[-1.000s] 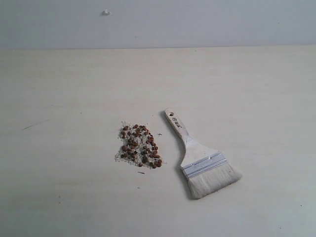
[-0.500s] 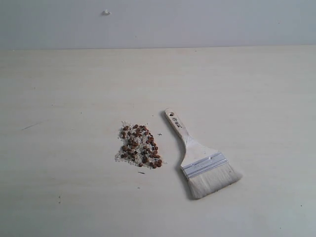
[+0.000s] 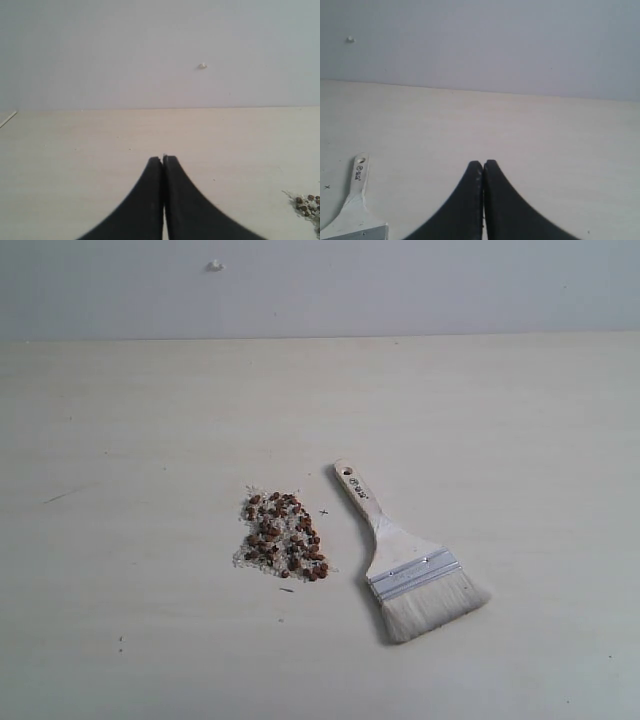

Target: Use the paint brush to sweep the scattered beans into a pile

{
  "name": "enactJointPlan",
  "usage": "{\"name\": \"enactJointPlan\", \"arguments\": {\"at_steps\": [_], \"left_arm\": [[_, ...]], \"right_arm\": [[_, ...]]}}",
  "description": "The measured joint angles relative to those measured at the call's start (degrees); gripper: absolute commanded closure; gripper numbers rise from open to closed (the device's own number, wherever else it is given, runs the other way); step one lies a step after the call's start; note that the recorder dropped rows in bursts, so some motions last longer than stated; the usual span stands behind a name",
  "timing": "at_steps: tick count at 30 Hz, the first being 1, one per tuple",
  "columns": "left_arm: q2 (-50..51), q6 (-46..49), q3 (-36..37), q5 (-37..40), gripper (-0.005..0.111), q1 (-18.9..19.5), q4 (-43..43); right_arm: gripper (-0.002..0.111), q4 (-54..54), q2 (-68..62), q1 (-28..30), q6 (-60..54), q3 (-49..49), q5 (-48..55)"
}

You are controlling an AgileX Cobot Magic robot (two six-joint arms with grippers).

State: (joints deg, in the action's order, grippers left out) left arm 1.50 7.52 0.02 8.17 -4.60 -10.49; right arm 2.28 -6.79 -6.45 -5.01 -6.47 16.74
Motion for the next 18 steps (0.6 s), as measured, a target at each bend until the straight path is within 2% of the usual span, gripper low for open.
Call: {"name": "enactJointPlan", "arguments": {"at_steps": [5, 18], "left_arm": [[0.0, 0.0, 0.0, 0.0, 0.107, 0.0, 0.0], [0.0, 0.0, 0.0, 0.0, 0.107, 0.0, 0.0]], "right_arm": [[0.108, -0.42, 6.07, 0.1, -0.33, 3.4, 0.0], [0.108, -1.26, 6.46, 0.1, -0.36, 6.19, 1.03]]}}
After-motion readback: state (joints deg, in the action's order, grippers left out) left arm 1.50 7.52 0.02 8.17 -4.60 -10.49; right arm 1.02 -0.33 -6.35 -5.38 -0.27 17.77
